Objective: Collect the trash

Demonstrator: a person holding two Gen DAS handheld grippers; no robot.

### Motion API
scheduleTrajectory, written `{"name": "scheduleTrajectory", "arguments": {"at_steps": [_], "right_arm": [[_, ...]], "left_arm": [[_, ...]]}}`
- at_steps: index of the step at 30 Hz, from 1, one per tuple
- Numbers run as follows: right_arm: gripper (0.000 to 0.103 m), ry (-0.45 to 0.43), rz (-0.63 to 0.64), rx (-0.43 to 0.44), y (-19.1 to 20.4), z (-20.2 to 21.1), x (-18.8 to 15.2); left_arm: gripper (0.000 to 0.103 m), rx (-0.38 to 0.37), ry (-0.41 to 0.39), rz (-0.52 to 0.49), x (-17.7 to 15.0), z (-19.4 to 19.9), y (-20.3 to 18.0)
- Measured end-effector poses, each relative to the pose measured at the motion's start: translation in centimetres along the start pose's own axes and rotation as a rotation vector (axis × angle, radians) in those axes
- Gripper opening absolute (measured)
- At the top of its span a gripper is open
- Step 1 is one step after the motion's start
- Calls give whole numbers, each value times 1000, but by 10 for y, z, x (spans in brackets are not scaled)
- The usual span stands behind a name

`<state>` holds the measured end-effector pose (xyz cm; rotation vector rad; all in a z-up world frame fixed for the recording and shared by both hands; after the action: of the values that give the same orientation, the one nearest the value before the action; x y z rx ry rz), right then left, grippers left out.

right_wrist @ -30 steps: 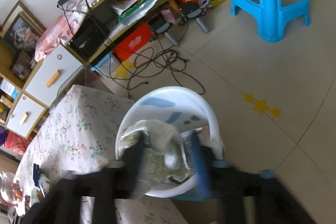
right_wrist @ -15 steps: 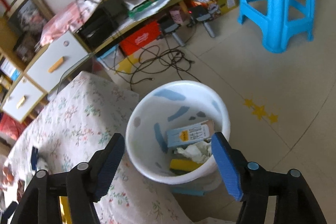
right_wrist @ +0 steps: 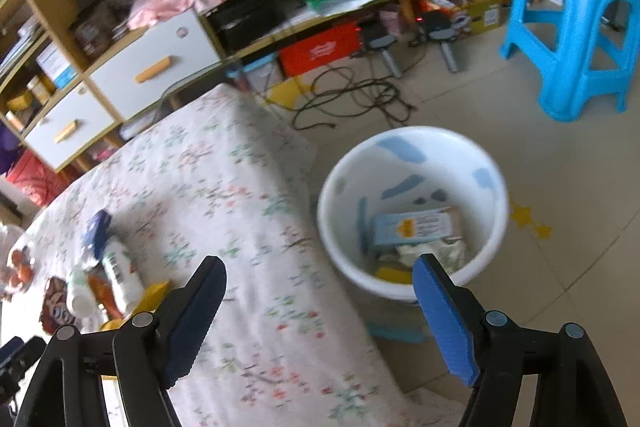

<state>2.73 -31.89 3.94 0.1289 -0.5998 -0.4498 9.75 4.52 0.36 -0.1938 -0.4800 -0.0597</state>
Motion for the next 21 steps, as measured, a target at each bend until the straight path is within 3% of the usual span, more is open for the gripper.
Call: {"name": "scheduleTrajectory", "arguments": {"at_steps": [12, 21], "right_arm": [[83, 50, 102, 26, 62, -25, -17], [83, 86, 148, 39, 94, -44, -24]], "left_arm": [[102, 12, 40, 77, 17, -23, 52], [88, -1, 104, 74, 26, -63, 65]]}}
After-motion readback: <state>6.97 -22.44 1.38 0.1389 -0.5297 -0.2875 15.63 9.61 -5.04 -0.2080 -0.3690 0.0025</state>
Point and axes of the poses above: each gripper's, at about its wrist camera, not at the fingertips, and z roughly against the way its jaws point, y to its left, x to its top, the point moved 2 cm from there along -z, roughly the way its jaws point, and after that the axes turned 3 degrees about y, right-handed, at the moved point
